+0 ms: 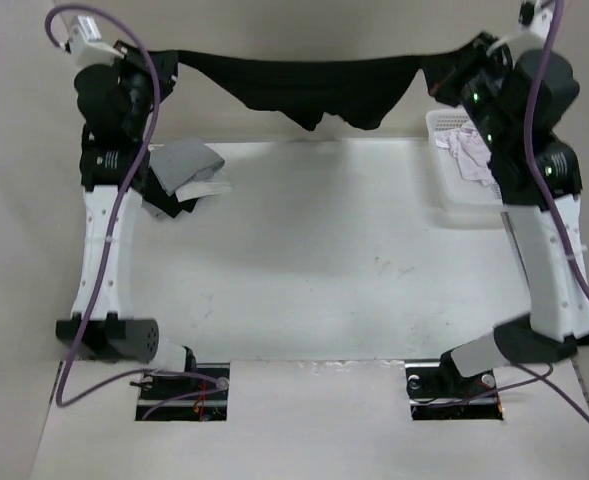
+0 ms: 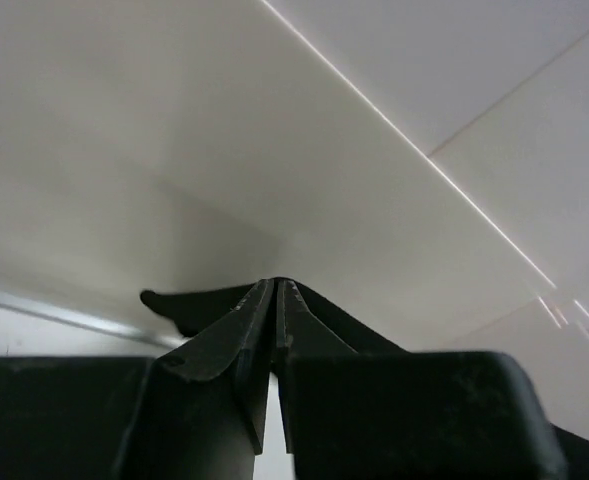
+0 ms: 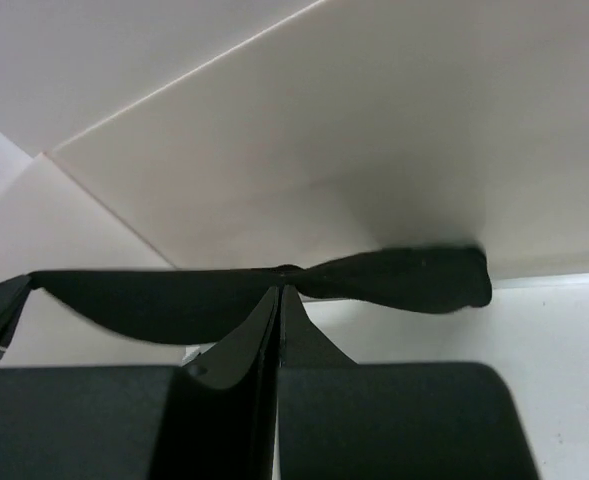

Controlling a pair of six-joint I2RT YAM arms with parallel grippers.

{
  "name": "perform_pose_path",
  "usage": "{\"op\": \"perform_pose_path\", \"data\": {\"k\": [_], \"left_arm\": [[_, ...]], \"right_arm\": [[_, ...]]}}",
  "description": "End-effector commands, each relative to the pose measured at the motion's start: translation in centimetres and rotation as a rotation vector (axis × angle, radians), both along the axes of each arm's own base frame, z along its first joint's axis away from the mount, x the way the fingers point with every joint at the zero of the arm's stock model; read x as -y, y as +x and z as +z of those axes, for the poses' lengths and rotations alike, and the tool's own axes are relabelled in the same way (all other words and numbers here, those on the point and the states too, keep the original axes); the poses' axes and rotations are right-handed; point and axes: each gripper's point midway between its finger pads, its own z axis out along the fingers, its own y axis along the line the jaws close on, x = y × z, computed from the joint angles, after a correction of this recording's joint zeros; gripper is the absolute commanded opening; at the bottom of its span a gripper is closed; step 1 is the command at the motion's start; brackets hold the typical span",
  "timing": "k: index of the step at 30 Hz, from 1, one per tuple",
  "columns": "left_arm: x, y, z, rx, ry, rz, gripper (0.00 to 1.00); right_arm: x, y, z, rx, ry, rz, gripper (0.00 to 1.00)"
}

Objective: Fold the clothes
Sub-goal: Flatten the tank top out

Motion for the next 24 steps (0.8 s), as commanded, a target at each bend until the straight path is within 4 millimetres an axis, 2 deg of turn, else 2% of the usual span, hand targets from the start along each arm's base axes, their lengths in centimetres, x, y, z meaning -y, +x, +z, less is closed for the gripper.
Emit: {"op": "perform_pose_path", "data": {"k": [1,3,5,10,11,13,15,18,21,24], "left_arm": [[0.9,-2.5,-2.4,0.001,-0.003,-0.030,0.05],[1.3,-4.0,-7.1,-0.059,0.004,-0.020,0.05],[1.8,-5.9,-11.9,-0.117,0.024,-0.020,0.05],[2.1,-13.3,-26.4,-0.323,0.062,-0.009,0.05],[1.8,-14.9,-28.7,-0.367,0.061,-0.004,0.05],[1.9,-17.9,-32.0,-0.439,0.067,-0.025,0.05],[2.1,-20.8,-33.7,-0.488,0.069,-0.053,0.04],[2.5,-24.7,-34.2,-0.527,0.045,-0.096,0.04],[2.8,-27.9,-34.4,-0.561,0.013,-0.138,0.04],[2.2,-29.4,-35.2,-0.596,-0.009,-0.121,0.04]], "right_arm": [[-0.1,-1.3,-4.1,-0.045,0.023,0.002,0.00],[0.0,-2.9,-8.8,-0.097,0.028,0.002,0.00],[0.0,-5.1,-14.7,-0.172,0.046,0.010,0.00],[-1.5,-12.8,-29.3,-0.358,0.050,0.089,0.00],[-1.8,-14.4,-31.9,-0.399,0.057,0.107,0.00],[-2.4,-18.1,-36.2,-0.490,0.053,0.168,0.00],[-2.8,-21.6,-39.0,-0.571,0.040,0.239,0.00],[-3.0,-26.7,-41.6,-0.693,0.010,0.357,0.00],[-2.8,-30.7,-42.9,-0.804,-0.040,0.457,0.00],[-3.8,-33.9,-44.1,-0.890,-0.082,0.542,0.00]]}}
